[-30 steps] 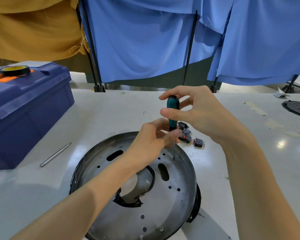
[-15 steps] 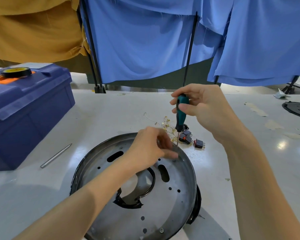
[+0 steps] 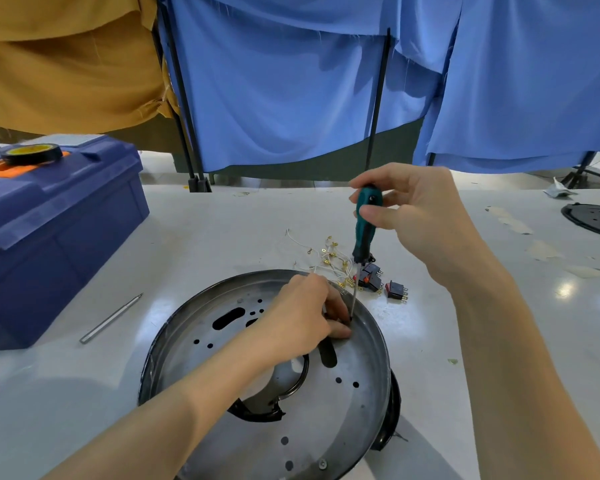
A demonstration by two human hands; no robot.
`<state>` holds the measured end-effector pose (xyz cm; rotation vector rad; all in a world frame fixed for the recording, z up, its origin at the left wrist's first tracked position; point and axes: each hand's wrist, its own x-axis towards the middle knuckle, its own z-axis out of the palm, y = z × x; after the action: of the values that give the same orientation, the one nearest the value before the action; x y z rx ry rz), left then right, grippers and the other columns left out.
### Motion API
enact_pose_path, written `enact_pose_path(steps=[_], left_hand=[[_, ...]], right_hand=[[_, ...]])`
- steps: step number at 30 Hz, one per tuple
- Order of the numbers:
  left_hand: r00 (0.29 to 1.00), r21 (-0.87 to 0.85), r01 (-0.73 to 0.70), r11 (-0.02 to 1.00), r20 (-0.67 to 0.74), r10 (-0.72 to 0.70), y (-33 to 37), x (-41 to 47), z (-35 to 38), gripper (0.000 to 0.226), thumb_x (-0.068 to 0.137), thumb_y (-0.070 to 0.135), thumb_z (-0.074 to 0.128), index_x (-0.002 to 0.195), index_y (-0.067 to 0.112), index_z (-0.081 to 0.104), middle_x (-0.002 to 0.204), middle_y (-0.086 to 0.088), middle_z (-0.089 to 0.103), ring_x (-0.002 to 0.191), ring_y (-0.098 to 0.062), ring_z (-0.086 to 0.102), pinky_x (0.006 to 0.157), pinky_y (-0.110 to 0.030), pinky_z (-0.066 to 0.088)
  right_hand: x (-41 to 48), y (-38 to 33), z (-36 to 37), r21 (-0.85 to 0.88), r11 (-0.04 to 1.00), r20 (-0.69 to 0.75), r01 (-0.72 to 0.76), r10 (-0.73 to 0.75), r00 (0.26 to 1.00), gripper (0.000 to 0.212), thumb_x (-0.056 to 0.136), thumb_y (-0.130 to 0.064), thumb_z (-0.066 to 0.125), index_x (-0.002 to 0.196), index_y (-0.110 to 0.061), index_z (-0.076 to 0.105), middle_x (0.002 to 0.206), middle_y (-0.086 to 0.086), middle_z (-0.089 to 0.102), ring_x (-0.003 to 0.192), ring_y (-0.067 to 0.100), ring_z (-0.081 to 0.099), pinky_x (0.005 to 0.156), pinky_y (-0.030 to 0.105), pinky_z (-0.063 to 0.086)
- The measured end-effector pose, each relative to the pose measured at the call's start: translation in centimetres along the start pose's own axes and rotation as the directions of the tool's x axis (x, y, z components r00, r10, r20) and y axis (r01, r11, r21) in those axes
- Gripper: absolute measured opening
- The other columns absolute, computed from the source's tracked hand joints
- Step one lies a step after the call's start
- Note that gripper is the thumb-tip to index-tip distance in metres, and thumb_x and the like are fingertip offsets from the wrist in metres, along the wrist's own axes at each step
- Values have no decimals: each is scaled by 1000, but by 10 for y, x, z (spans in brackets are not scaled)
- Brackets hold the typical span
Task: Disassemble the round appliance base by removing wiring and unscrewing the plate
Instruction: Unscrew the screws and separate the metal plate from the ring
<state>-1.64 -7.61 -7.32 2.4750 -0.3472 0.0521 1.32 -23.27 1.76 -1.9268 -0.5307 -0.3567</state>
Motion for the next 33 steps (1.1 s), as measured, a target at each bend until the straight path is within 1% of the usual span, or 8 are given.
enact_pose_path(steps=[3,6,10,12,14,17,20,33], left_hand=[[1000,37,-26,999,9,26,1,0,0,5,81,23,74,85,24,74,76,15,56,70,-1,51,62,-14,37],[998,116,-53,992,52,47,5,0,-2,6,85,21,68,90,19,71,85,6,58,79,-11,54,68,-20,40],[987,286,-106,952,143,67,15,1,-6,11,86,16,60,89,7,66,98,-7,60,87,-26,58,76,-39,51],[981,371,-144,918,177,82,19,1,-6,14,85,14,57,90,2,62,100,-9,54,87,-31,55,75,-44,49],[973,450,-187,873,208,102,22,1,-6,14,86,13,54,88,0,54,96,-8,47,81,-30,49,65,-41,43],[963,523,-232,820,245,116,27,1,-6,13,87,12,52,84,7,40,90,-5,35,71,-25,38,52,-32,23],[953,563,-262,783,279,119,31,2,-7,13,88,9,50,86,9,38,89,-6,34,71,-26,40,53,-33,24],[950,603,-274,749,291,113,35,-2,-6,13,88,4,49,101,3,47,91,-8,31,68,-25,38,58,-35,31]], right_hand=[[-1,-2,-8,88,994,-89,61,-53,995,28,87,7,61,96,-17,72,94,5,63,77,19,70,73,31,60],[0,2,-16,79,994,-100,79,-71,992,35,93,3,53,83,-24,74,93,13,57,60,19,65,60,22,55],[-2,16,-15,-154,987,149,-41,64,987,22,88,-4,63,80,-19,77,73,18,65,45,8,44,43,14,35],[-3,24,-9,-283,953,359,-104,206,910,8,83,-9,72,83,-14,78,79,16,71,50,8,55,46,18,45],[-2,34,-1,-404,903,460,-143,336,822,6,79,-11,75,84,-13,78,89,21,71,67,33,59,60,36,55],[-1,42,8,-511,840,491,-181,459,740,9,79,-9,71,83,-13,77,69,20,59,55,26,40,47,30,36],[-1,43,7,-554,816,522,-167,497,693,8,82,-13,68,83,-13,76,64,7,53,46,20,37,40,23,29],[-2,45,1,-490,859,569,-145,442,694,23,85,-17,66,65,-27,71,59,0,57,44,17,42,37,21,32]])
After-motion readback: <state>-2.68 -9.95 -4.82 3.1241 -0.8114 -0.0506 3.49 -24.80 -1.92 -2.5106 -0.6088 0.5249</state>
